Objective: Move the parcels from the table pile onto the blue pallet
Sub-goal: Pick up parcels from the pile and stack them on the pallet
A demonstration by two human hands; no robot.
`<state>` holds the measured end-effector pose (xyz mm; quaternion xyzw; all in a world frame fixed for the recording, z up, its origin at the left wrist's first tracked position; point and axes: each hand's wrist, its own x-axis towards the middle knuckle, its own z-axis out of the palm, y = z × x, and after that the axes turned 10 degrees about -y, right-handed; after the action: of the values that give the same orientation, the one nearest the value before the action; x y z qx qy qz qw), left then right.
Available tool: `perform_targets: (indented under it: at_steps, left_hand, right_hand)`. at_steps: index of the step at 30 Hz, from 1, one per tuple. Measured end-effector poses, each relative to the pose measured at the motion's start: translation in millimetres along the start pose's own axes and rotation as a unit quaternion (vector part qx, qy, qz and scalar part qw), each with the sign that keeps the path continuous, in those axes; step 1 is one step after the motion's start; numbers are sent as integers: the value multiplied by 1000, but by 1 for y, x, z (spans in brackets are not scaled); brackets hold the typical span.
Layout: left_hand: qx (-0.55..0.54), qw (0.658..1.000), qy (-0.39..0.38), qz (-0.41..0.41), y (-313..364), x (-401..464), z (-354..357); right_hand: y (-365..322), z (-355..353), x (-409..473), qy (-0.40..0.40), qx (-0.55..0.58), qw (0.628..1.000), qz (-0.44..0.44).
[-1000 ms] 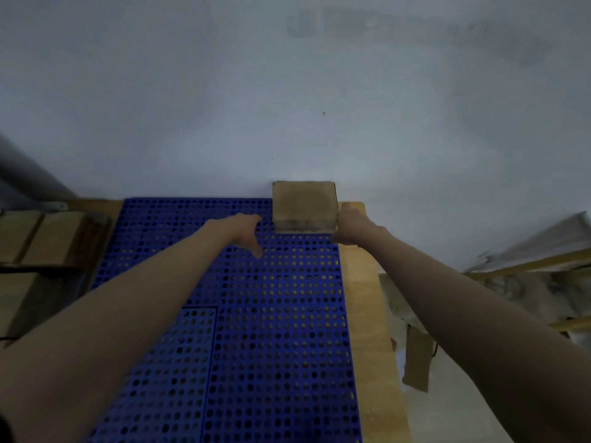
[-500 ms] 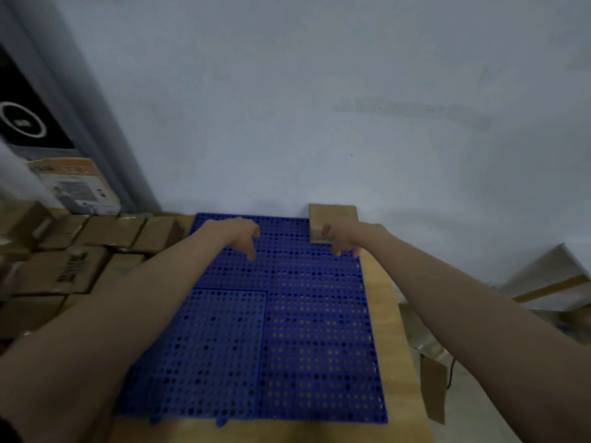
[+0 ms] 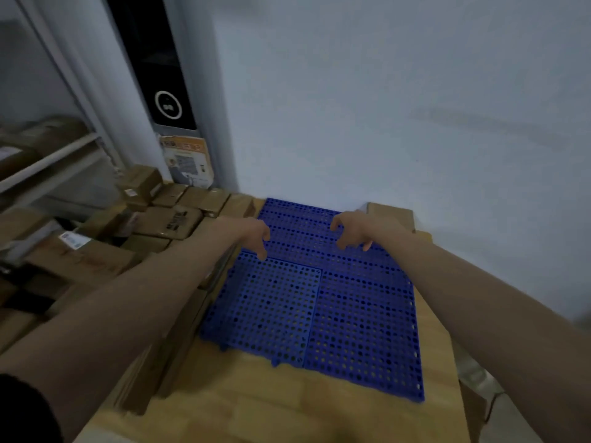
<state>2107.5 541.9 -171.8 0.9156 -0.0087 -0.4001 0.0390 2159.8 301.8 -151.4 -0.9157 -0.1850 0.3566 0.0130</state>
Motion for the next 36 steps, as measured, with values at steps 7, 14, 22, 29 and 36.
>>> perform_targets:
  at_steps: [7,14,22,29,36]
  left_hand:
    - [-31,999,22,-12,-44,-48,31]
    - [-99,989,82,-77,-89,-110,70]
    - [-87,975,110,-175,-152,-167,123]
    - [-117,976,65,-171,-201,-180,158]
    - [-134,977,13,-164,-260,-177,201]
  right_hand:
    - [-34,18,-1,-26,-7,997,-70]
    - [-96,38,-8,-60,-26,991,-121]
    - [-173,56,-11,-74,-41,981,-176]
    - [-244,87,-5,-99,-51,977,-183]
    - [-303,138,9,-125,-32,979,-155]
